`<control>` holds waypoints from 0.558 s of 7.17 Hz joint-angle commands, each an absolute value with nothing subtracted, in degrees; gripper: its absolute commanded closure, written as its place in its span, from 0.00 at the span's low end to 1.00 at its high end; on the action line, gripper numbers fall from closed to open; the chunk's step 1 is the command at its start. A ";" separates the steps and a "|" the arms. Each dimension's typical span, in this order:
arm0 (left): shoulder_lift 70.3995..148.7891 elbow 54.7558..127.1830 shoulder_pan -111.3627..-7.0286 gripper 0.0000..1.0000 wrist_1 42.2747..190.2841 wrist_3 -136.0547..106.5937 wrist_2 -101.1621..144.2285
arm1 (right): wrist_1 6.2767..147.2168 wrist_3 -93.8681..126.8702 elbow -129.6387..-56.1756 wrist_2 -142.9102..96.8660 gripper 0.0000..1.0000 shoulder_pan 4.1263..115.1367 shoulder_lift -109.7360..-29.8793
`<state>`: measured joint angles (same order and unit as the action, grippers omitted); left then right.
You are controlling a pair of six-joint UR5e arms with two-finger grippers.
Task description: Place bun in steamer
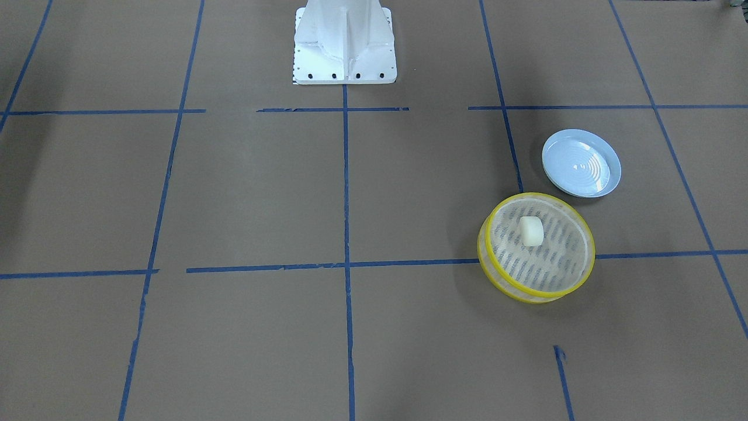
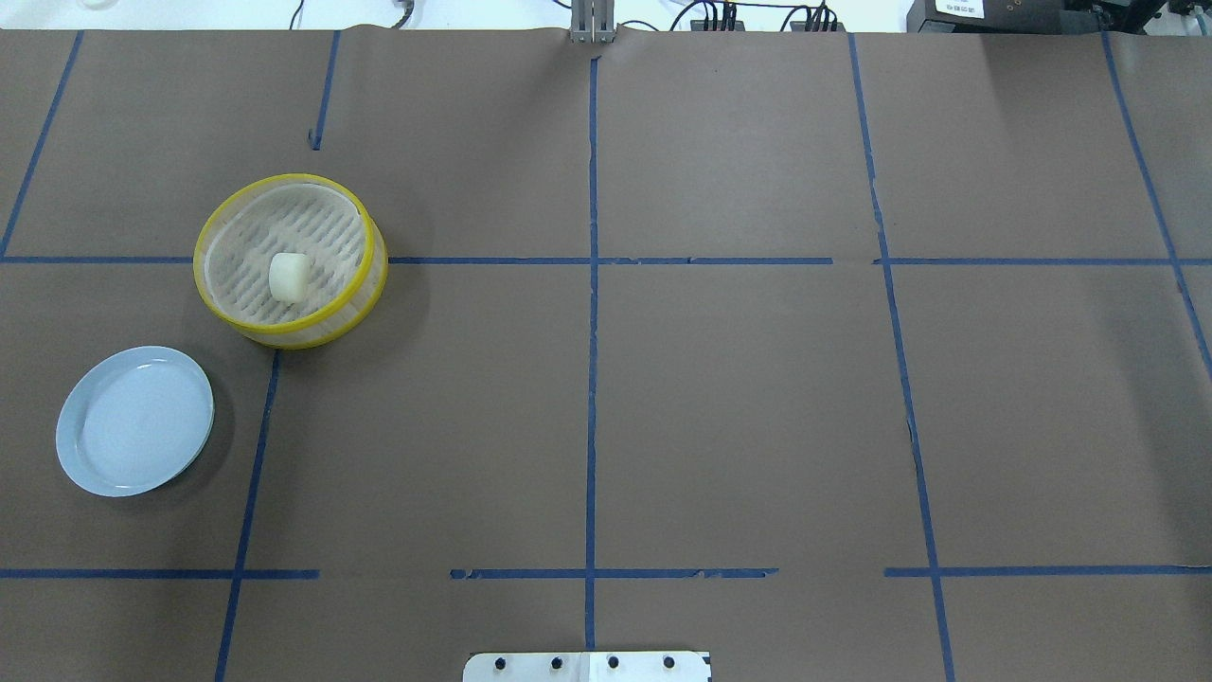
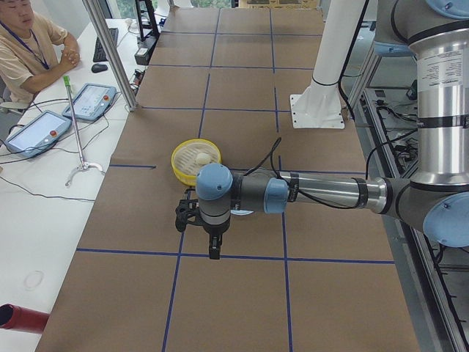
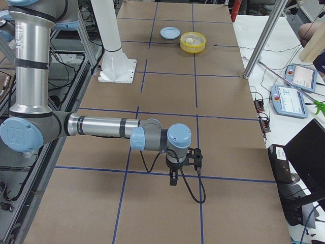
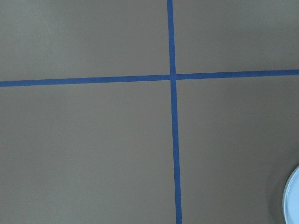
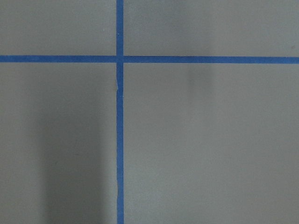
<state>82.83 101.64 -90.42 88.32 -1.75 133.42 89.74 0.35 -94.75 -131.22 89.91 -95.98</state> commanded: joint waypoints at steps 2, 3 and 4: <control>83.84 101.86 -90.44 0.00 86.57 -1.41 133.15 | 89.74 0.35 -94.75 -131.22 0.00 89.91 -95.98; 85.07 102.04 -90.44 0.00 86.49 -1.41 133.15 | 89.74 0.35 -94.75 -131.22 0.00 89.91 -95.98; 85.86 101.34 -90.35 0.00 86.48 -1.49 133.85 | 89.74 0.35 -94.75 -131.22 0.00 89.91 -95.98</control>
<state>84.80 101.78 -90.41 86.53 -1.44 133.33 89.74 0.35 -94.75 -131.22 89.91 -95.98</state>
